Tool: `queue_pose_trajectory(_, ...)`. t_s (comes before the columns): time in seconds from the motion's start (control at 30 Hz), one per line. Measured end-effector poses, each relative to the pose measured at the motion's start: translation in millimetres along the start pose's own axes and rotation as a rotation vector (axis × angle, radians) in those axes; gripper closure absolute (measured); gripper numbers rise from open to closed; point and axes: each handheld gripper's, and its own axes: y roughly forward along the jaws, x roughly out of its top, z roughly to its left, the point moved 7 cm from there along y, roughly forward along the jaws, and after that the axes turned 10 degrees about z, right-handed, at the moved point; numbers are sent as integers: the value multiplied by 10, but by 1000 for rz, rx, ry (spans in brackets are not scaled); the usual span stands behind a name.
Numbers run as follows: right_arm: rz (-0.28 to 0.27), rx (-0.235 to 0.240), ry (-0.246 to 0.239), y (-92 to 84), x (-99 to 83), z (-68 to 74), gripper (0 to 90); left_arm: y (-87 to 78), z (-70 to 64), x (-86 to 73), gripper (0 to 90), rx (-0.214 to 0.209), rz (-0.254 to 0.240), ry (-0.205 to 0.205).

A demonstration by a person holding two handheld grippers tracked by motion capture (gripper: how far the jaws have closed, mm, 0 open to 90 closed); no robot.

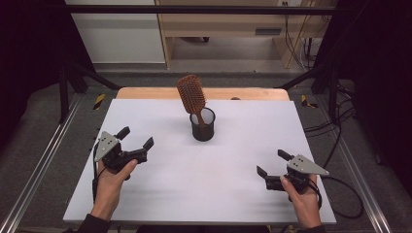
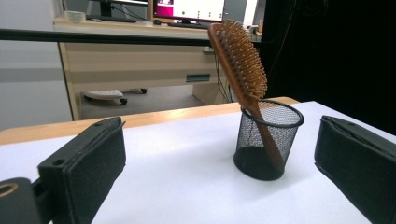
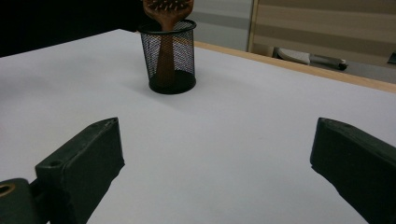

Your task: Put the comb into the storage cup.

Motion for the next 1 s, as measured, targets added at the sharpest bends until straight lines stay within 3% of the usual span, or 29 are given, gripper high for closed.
queue_pose_trajectory(0.6, -1, 0, -5, -7, 1, -5, 30, -323, 164, -152, 21, 47, 1, -18)
queue_pose_trajectory(1.0, 1, 0, -3, -9, -3, -9, 29, -390, 189, -308, 20, 51, 32, -18)
